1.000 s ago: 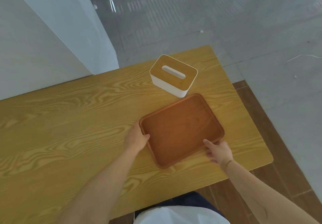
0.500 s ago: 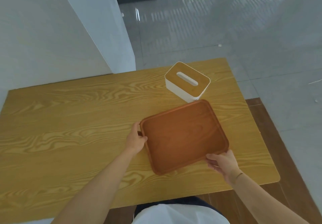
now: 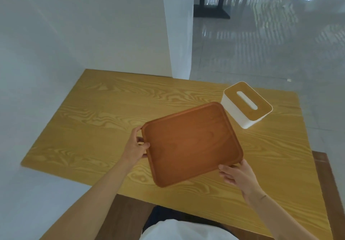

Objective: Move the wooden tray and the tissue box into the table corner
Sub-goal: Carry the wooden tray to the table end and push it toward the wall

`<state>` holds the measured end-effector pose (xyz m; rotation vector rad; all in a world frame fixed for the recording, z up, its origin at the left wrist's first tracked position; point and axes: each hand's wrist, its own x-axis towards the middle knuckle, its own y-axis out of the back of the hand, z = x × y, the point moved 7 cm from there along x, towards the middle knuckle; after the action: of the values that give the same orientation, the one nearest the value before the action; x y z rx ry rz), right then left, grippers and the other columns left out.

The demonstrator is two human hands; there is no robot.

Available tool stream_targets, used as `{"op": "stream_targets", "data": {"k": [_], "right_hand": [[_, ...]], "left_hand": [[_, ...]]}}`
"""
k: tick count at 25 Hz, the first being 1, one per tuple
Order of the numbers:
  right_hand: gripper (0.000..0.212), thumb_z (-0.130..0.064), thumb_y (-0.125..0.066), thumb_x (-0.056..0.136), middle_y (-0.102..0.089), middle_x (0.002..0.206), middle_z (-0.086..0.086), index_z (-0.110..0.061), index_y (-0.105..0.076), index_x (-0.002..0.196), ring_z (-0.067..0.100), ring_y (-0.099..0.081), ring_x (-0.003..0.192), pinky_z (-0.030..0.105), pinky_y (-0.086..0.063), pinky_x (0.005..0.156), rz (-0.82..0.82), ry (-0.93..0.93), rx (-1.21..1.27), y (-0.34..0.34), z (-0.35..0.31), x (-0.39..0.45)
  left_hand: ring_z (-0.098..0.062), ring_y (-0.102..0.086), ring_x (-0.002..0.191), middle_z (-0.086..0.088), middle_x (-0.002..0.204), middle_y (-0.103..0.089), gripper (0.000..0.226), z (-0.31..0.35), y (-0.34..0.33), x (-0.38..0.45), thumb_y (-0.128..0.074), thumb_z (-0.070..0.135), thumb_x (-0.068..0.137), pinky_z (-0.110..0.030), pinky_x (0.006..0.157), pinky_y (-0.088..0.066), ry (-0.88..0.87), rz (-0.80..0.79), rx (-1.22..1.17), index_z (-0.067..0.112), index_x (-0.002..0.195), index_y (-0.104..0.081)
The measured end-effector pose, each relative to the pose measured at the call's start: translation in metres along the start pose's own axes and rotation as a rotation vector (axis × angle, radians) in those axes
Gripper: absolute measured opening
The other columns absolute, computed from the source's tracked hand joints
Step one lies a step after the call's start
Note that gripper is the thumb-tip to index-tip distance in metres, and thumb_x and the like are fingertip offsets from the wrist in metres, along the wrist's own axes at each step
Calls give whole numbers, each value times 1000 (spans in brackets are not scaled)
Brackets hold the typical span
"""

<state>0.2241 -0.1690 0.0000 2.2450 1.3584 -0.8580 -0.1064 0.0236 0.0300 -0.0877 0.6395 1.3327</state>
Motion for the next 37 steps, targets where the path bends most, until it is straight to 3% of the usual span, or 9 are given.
{"op": "stream_targets", "data": {"k": [5,13,18,23,26,32,37], "right_hand": [[54,-12,-88,74,-79,85,7,-24,-56,115,26,-76,82,31,-62,65,-89,55,-92,-59,-18,3],[59,-10,-86,76,-78,86,12,-20,-51,122,27,-75,82,49,-60,81,-220,152,-235,-197,-29,-15],[56,-9,-86,76,-77,93,16,-19,-53,119,21,-75,74,34,-60,66,-277,137,-268,-301,-12,-42],[44,-5,-82,80,-77,85,9,-19,-56,111,19,-72,68,31,-56,61,-308,147,-315,-386,0,-62],[44,-4,-82,80,-76,89,11,-19,-55,111,24,-70,72,33,-54,64,-293,142,-337,-415,5,-68],[39,-5,-81,81,-76,90,14,-18,-58,109,20,-70,72,35,-56,67,-257,127,-353,-444,6,-51],[40,-7,-82,80,-76,88,13,-16,-59,112,21,-71,74,34,-58,64,-221,97,-318,-456,0,-15]], "left_hand": [[-25,-68,97,-13,114,-58,66,-24,68,-22,-65,1,92,-41,70,-63,13,157,-99,40,141,-42],[-28,-67,102,-17,117,-57,67,-71,199,-57,-65,-1,92,-46,75,-63,10,292,-234,38,142,-43],[-26,-68,97,-17,117,-58,68,-108,299,-75,-63,-3,93,-31,62,-62,25,343,-285,32,146,-39],[-26,-66,98,-15,120,-56,68,-139,378,-80,-63,-2,93,-37,70,-62,50,375,-291,31,147,-37],[-25,-65,100,-14,119,-56,68,-146,407,-73,-63,-1,93,-37,71,-63,46,368,-284,31,147,-37],[-21,-65,96,-13,119,-56,65,-150,433,-35,-62,-1,93,-24,57,-59,41,350,-233,33,144,-40],[-30,-68,98,-17,118,-57,65,-138,439,13,-61,-3,93,-38,66,-64,52,313,-184,30,145,-40]]}}
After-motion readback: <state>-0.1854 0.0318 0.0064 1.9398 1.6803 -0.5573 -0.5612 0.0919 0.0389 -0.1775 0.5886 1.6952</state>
